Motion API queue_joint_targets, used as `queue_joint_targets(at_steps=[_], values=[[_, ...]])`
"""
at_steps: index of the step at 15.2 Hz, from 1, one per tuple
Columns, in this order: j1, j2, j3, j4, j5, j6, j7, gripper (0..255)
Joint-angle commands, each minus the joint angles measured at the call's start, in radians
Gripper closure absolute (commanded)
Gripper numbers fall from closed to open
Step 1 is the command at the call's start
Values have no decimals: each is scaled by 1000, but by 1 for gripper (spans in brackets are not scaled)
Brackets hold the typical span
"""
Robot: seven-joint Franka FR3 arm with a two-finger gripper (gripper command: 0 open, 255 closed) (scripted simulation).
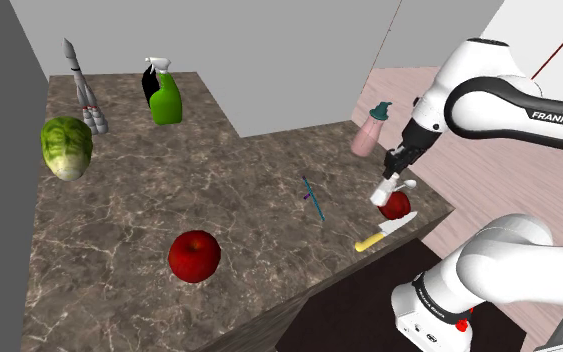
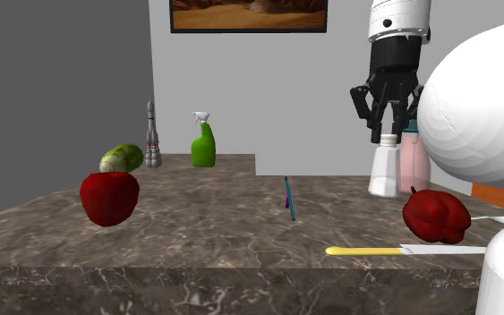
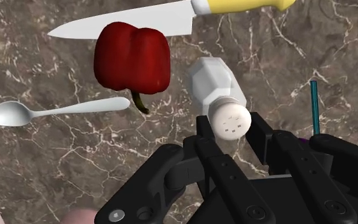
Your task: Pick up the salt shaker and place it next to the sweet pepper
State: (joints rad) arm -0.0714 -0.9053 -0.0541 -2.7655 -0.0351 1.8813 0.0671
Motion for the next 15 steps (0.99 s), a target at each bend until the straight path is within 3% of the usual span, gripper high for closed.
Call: queue_joint_targets(at_steps=[1,12,15], values=[[1,1,1,-26,0,28,2,255],[-2,52,-6,-152,-6,204,1,255],[-2,53,-6,-154,-6,209,1,255]])
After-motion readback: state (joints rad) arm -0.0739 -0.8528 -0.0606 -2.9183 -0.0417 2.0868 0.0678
